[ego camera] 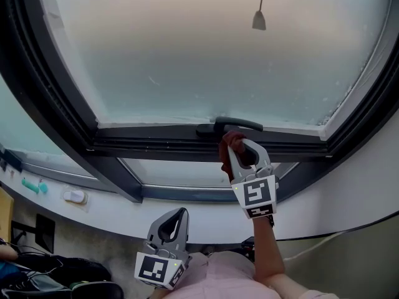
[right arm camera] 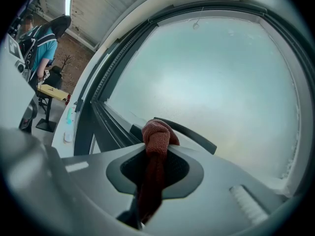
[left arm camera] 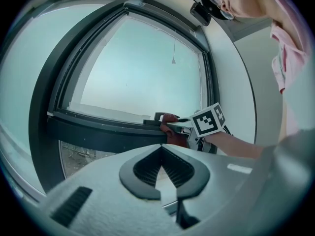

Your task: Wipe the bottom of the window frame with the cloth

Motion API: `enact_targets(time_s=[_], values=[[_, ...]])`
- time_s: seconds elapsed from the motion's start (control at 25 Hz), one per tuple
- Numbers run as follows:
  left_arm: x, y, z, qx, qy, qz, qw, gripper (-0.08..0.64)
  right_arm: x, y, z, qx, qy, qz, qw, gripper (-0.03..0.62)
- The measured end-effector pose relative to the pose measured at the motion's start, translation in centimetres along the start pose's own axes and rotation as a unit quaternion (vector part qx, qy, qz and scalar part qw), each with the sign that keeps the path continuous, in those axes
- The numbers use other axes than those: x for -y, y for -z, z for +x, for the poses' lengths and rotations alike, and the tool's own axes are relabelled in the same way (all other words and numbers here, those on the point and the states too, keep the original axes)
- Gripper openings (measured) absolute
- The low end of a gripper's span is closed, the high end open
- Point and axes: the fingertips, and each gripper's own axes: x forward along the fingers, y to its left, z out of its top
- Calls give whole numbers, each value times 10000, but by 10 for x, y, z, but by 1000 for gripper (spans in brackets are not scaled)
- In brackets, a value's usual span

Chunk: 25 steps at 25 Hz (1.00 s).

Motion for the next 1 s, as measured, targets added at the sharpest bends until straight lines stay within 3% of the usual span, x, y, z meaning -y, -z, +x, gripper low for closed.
enact_targets(time_s=[1.0], values=[[6, 2, -5, 37, -94, -7, 9999, -5, 33, 18, -18, -159, 301, 42, 9994, 62]])
